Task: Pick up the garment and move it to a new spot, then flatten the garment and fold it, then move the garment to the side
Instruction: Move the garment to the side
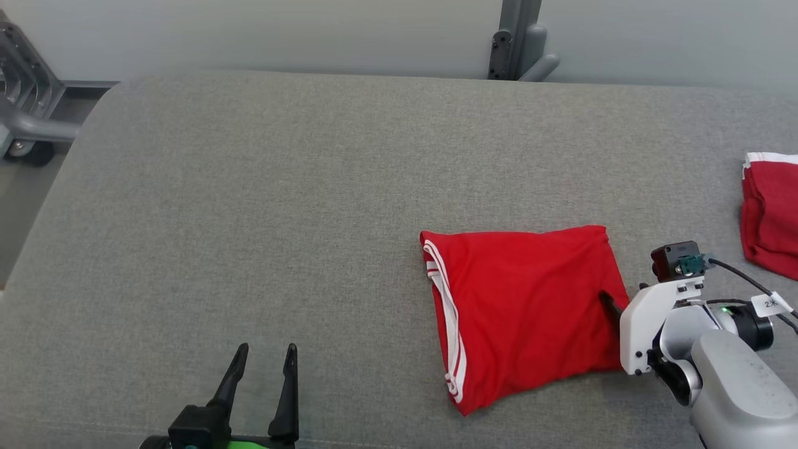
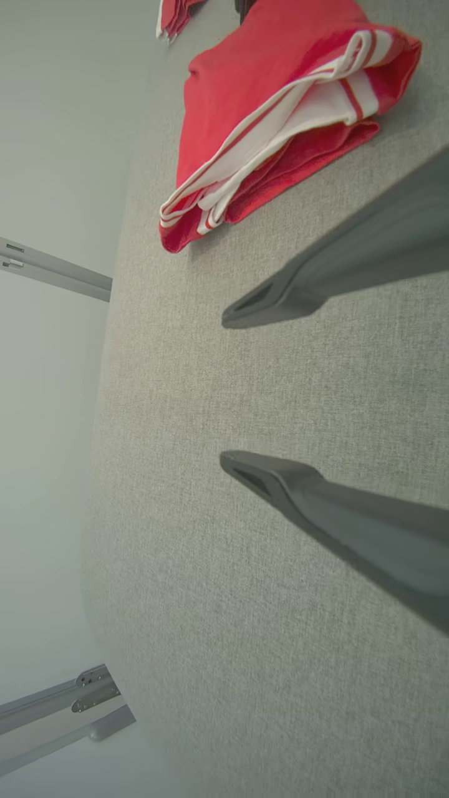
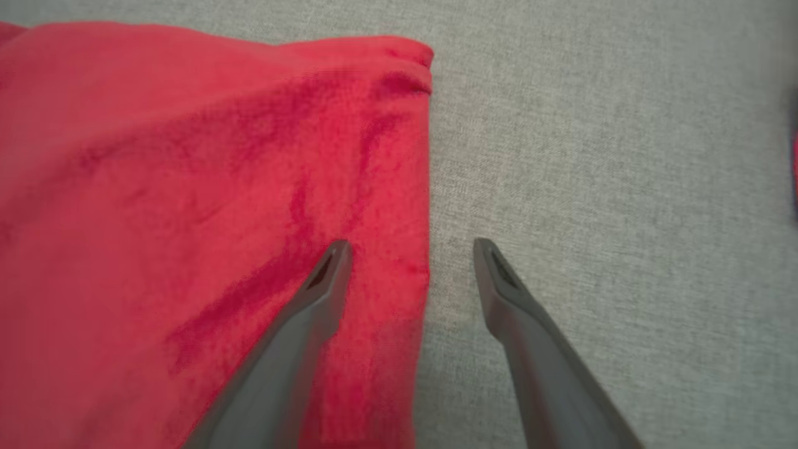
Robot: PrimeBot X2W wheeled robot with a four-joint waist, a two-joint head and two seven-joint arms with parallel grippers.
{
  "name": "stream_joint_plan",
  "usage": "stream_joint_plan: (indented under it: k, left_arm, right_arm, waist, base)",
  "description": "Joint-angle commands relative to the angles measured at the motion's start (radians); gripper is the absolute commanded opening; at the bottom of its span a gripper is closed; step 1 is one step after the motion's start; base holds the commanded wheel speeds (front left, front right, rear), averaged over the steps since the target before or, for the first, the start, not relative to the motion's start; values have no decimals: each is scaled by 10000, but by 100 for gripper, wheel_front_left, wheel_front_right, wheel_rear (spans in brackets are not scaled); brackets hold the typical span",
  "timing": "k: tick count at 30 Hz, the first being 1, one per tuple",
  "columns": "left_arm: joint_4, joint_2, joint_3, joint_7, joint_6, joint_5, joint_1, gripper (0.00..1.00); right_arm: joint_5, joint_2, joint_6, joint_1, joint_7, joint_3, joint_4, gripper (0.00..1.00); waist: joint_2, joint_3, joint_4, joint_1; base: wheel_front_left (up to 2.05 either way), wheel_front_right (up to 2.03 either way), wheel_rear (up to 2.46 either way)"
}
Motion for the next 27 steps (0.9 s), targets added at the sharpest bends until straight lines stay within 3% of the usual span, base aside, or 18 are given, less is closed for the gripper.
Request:
stream_joint_plan:
  k: [1,2,3,5,13,18,27]
  left_arm:
    - [22,17,29,-26,37,115,-166,100]
    - [11,15,48,-25,66,128,-191,100]
    - [-3,15,67,-26,82,134,-204,100]
    - [-32,15,107,-26,99,158,-187,100]
    - [-6,17,230,-26,130,196,-308,100]
    - [-73,15,246,-26,57,263,-545,100]
    - [-150,17,350,-25,73,422,-930,100]
  right_arm:
    - [167,82,-14,-181,-77,13,306,100]
    - [281,163,-14,-247,-95,9,508,100]
    - [421,237,-14,-301,-105,28,715,73]
    - [720,319,-9,-311,79,292,1041,0]
    - [1406,-245,-17,-1503,-748,983,764,0]
    - [1500,-673,-17,-2594,-982,803,877,0]
    - [650,-1217,-16,-4831,-1253,-801,2504,0]
  waist:
    - [-1,261,278,0]
    - [-1,273,289,0]
    - [-1,282,289,0]
    - [-1,284,270,0]
    - [-1,477,-386,0]
    - [-1,744,-796,0]
    - [-1,1353,-1598,0]
  base:
    - [0,0,0]
    - [0,0,0]
    - [0,0,0]
    - [0,0,0]
    - [0,0,0]
    - [0,0,0]
    - [0,0,0]
